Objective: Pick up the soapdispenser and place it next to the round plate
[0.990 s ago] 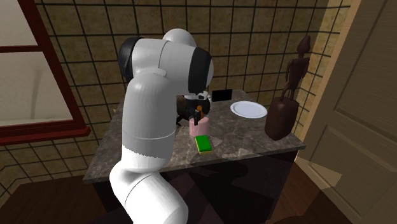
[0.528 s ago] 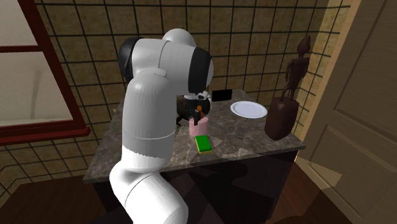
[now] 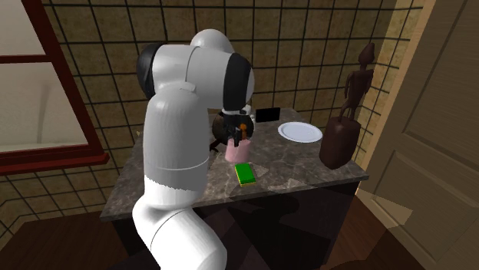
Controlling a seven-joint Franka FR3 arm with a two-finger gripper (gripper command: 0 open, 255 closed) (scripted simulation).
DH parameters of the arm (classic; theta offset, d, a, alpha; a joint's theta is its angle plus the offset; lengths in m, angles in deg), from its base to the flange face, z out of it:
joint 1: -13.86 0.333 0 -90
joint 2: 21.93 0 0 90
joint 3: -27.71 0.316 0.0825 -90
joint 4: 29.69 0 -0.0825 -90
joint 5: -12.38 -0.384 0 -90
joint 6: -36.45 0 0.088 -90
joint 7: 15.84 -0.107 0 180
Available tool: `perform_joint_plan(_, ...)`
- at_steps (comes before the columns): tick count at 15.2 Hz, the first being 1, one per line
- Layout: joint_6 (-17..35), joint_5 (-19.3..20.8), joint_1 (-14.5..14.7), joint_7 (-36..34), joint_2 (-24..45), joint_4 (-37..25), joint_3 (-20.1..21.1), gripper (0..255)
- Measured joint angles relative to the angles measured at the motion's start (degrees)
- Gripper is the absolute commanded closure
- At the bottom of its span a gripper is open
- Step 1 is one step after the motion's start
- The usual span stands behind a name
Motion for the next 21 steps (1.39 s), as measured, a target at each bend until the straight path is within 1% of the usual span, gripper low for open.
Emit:
perform_joint_plan(9, -6.2, -3.0, -0.8, 2.1, -3.9, -3.1, 0.6, 255)
perform_joint_plan(21, -14.9, -5.1, -1.2, 3.4, -6.9, -9.4, 0.8, 255)
